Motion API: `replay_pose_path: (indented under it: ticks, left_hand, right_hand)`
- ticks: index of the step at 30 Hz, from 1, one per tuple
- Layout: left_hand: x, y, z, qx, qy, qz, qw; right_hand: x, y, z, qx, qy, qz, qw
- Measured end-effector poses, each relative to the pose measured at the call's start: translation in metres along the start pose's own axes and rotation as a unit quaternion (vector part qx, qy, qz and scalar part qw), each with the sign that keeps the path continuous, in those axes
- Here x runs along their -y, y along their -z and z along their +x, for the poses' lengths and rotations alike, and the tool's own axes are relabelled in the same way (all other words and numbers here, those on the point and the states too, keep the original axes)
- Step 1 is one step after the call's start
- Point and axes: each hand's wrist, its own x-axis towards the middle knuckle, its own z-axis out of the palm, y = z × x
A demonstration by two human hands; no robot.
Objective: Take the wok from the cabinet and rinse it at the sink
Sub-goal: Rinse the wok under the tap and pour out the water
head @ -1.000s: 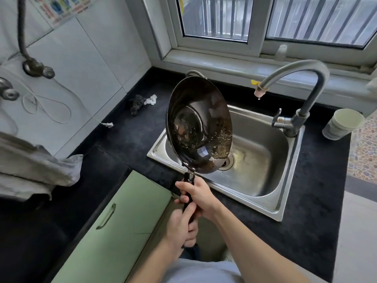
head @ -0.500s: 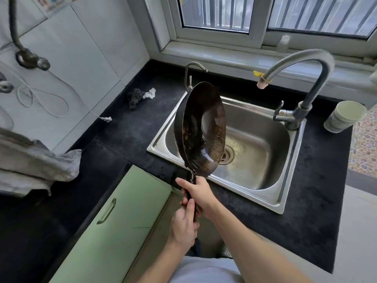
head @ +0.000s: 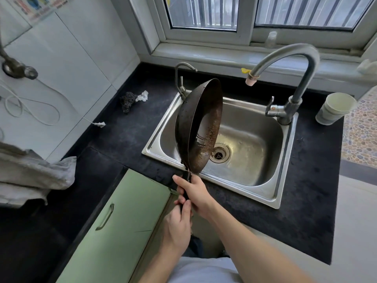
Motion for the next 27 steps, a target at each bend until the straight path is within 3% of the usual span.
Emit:
replay_pose_path:
  ticks: [11,27]
  left_hand:
    - [-0.009,-0.006,-0.007,-0.026,0.013,0.017,0.999]
    - [-0.014,-0.011,-0.012,-0.025,-0.039,0.092,0.995]
  right_hand:
    - [-0.003,-0.003,-0.001,-0.026,-0.003,-0.013,1.000]
    - [0.000,0.017,-0.009,0.033,0.002,0.080,0.996]
